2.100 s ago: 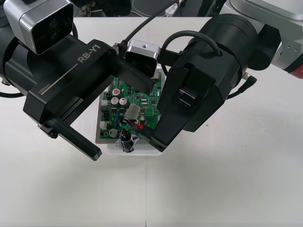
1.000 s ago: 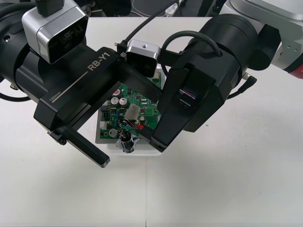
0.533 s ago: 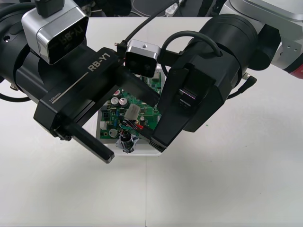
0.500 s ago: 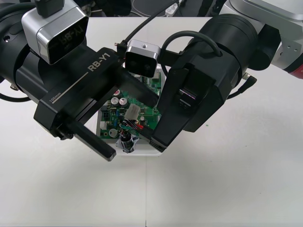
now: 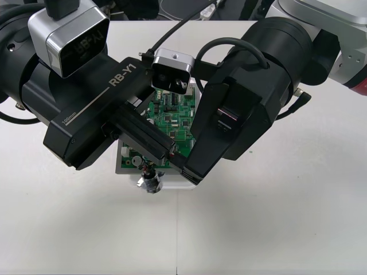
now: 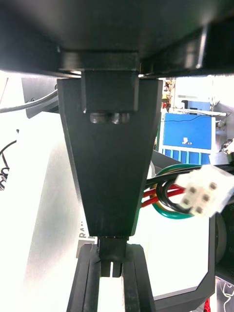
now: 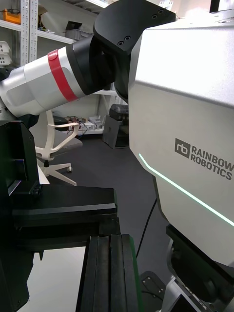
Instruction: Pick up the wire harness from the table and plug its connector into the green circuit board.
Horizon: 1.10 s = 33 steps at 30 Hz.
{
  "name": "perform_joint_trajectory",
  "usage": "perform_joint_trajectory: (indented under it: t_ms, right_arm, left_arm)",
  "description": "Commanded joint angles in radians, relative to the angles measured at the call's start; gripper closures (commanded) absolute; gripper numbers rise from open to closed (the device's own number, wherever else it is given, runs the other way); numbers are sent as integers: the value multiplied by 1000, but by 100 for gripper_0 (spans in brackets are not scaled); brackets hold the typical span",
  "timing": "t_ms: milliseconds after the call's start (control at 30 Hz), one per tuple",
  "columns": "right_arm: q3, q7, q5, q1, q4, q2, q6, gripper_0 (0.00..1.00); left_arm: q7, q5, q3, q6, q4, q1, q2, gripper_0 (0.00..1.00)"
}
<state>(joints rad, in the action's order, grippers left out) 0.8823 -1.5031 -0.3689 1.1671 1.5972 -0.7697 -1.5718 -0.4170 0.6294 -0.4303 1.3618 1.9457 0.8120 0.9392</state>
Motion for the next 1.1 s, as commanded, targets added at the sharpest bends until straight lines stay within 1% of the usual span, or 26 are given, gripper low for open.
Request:
perform_joint_trajectory:
  t_ms: [33, 533, 567, 600, 633, 667, 733, 767, 833, 867, 933, 1100]
  right_arm:
    - [4, 8, -2, 51, 29, 13, 1, 100]
    - [4, 8, -2, 51, 27, 13, 1, 100]
    - [4, 9, -2, 51, 27, 13, 1, 95]
    - [4, 9, -2, 51, 27, 13, 1, 84]
    - [4, 8, -2, 51, 27, 13, 1, 69]
    - [4, 9, -2, 51, 27, 13, 1, 66]
    - [4, 8, -2, 51, 27, 13, 1, 53]
    - [4, 8, -2, 51, 27, 13, 1, 52]
    - [4, 9, -2, 51, 27, 13, 1, 44]
    - [4, 8, -2, 51, 26, 13, 1, 43]
    - [4, 9, -2, 51, 27, 13, 1, 33]
    - [4, 9, 2, 51, 26, 13, 1, 29]
  left_arm:
    - [-60, 4, -18, -52, 27, -5, -20, 100]
    - [-54, 4, -18, -52, 27, -5, -20, 100]
    - [-54, 4, -18, -52, 27, -5, -20, 100]
    - [-52, 4, -18, -50, 27, -5, -20, 100]
    - [-51, 4, -18, -52, 27, -5, -20, 100]
    - [-51, 4, -18, -50, 27, -5, -20, 100]
    - [-48, 4, -18, -50, 27, -5, -20, 100]
    - [-48, 4, -18, -50, 27, -5, -20, 100]
    - [-46, 4, -18, -52, 27, -5, -20, 100]
    - [-46, 4, -18, -50, 27, -5, -20, 100]
    - [-46, 4, -18, -50, 27, -5, -20, 100]
    - [-42, 3, -18, -50, 27, -5, -19, 100]
